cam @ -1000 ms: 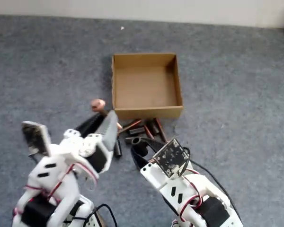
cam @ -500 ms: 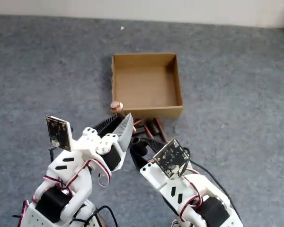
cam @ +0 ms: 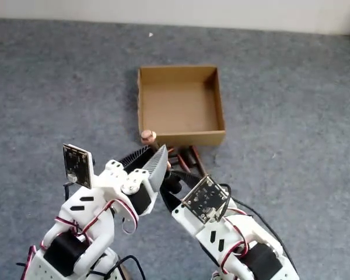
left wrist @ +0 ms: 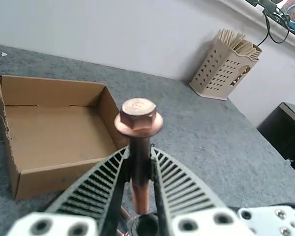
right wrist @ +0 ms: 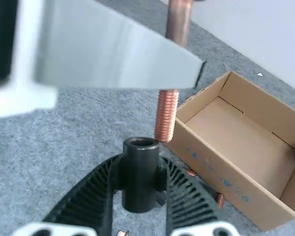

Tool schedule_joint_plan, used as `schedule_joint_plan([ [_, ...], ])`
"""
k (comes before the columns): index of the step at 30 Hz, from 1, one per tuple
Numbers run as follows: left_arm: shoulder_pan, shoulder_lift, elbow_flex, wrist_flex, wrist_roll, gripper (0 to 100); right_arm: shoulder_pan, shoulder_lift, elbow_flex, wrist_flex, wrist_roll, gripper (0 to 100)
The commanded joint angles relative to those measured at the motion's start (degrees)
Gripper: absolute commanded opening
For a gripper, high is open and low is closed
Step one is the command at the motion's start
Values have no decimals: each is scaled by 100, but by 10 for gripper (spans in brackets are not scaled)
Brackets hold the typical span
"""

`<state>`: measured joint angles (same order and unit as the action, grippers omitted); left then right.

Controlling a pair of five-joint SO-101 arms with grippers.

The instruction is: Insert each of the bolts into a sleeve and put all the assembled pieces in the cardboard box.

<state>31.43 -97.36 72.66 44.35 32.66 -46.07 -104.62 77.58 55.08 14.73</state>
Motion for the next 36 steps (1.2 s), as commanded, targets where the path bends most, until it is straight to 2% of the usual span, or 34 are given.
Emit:
schedule_joint_plan([
  [1, 171, -75, -110, 35, -123, 5, 75, -66, -40, -198, 53, 5],
  [6, 171, -92, -119, 44, -114, 5, 215, -66, -40, -189, 53, 5],
  [12, -48, -778, -101, 53, -123, 5, 365, -66, -40, -189, 53, 5],
  [24, 4, -646, -48, 308, -114, 5, 338, -66, -66, -171, 62, 5],
  [30, 479, -673, 189, 299, -132, 5, 356, -66, -92, -40, 70, 5],
  [36, 576, -664, 215, 325, -132, 5, 338, -66, -92, 207, 70, 5],
])
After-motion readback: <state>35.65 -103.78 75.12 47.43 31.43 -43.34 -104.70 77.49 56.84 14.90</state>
